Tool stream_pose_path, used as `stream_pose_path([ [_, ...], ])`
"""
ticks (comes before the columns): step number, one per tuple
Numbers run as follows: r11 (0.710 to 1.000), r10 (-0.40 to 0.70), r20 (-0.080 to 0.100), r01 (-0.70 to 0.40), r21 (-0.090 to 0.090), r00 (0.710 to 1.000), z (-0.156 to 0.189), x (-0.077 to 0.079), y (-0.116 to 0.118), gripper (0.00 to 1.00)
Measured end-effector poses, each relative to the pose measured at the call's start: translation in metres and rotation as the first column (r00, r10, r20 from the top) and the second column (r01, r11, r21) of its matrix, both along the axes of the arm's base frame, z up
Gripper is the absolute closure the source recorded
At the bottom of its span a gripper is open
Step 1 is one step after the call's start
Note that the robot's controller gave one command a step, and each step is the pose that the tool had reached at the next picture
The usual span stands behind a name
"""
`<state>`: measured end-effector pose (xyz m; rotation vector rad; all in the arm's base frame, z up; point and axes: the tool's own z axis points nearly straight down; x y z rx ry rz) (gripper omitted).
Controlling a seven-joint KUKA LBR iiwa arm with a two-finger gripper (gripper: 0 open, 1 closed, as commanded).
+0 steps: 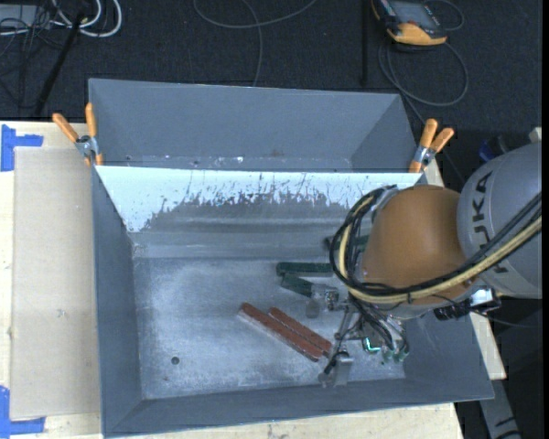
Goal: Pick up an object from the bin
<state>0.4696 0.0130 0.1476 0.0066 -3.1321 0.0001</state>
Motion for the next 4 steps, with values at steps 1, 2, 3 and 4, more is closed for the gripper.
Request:
stream_pose_path([
  [1,0.998,-0.062,0.001,0.062,-0.001,0.998,-0.082,0.032,-0.024,0.0],
  [2,0.998,-0.062,0.007,0.062,0.0,0.998,-0.078,0.034,-0.023,1.0],
  [3,1.0,0.015,0.017,-0.015,0.0,1.0,0.061,0.022,-0.018,1.0],
  [4,1.0,0.013,0.009,-0.013,0.0,1.0,0.057,0.021,-0.018,0.0],
])
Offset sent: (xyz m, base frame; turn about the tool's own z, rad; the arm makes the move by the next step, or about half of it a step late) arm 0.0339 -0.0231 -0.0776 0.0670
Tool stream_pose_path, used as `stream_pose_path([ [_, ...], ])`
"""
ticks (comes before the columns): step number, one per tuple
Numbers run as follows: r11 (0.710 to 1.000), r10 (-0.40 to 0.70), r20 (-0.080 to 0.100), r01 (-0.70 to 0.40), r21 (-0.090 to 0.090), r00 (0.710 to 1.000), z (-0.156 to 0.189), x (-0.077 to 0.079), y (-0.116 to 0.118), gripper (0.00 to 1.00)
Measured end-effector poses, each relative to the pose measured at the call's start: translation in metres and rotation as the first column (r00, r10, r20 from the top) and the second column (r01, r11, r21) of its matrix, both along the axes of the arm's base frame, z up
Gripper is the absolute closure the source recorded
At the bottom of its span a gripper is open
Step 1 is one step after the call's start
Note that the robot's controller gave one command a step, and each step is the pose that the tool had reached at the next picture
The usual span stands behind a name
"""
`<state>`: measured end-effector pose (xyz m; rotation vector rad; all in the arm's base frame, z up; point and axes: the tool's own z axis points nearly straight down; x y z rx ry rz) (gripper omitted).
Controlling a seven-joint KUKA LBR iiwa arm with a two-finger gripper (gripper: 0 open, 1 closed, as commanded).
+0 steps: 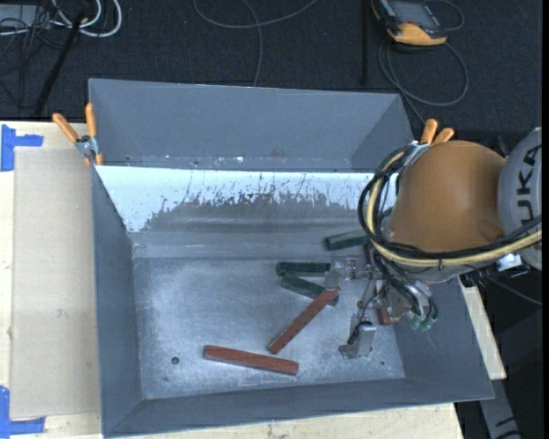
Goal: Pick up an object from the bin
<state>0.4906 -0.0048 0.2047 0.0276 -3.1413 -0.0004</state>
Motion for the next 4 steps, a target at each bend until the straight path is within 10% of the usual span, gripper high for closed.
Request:
stream_pose_path([
  [1,0.992,0.124,-0.009,-0.124,0.002,0.992,-0.085,-0.022,0.055,0.0],
  [2,0.999,0.041,-0.002,-0.041,0.002,0.999,-0.135,-0.002,0.124,0.0],
  [3,0.999,0.037,-0.001,-0.037,0.0,0.999,-0.134,-0.001,0.12,1.0],
  [4,0.993,0.118,0.009,-0.118,0.0,0.993,0.043,0.007,0.119,1.0],
])
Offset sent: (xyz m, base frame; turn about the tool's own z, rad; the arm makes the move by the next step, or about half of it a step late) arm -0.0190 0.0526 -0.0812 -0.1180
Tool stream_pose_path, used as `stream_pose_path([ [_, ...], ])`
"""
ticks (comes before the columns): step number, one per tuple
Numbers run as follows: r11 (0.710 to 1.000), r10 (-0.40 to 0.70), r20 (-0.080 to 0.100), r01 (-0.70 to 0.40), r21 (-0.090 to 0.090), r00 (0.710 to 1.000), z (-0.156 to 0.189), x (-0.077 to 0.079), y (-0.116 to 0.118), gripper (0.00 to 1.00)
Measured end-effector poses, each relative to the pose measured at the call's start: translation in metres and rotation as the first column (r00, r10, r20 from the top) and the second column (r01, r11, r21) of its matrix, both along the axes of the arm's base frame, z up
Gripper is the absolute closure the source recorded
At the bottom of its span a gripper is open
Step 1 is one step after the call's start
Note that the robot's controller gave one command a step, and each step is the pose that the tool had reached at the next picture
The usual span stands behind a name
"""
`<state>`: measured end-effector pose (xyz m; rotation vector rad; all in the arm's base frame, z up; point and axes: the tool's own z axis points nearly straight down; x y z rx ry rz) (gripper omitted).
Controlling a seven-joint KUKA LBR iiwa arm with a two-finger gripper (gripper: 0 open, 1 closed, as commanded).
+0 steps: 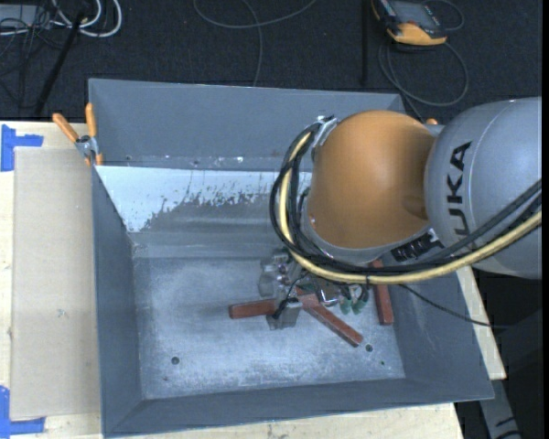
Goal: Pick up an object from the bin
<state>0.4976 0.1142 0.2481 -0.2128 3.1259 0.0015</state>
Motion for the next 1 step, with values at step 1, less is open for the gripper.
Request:
stream_pose_path([
  [1,0.986,0.166,-0.008,-0.166,-0.001,0.986,-0.0174,0.006,0.0505,1.0],
])
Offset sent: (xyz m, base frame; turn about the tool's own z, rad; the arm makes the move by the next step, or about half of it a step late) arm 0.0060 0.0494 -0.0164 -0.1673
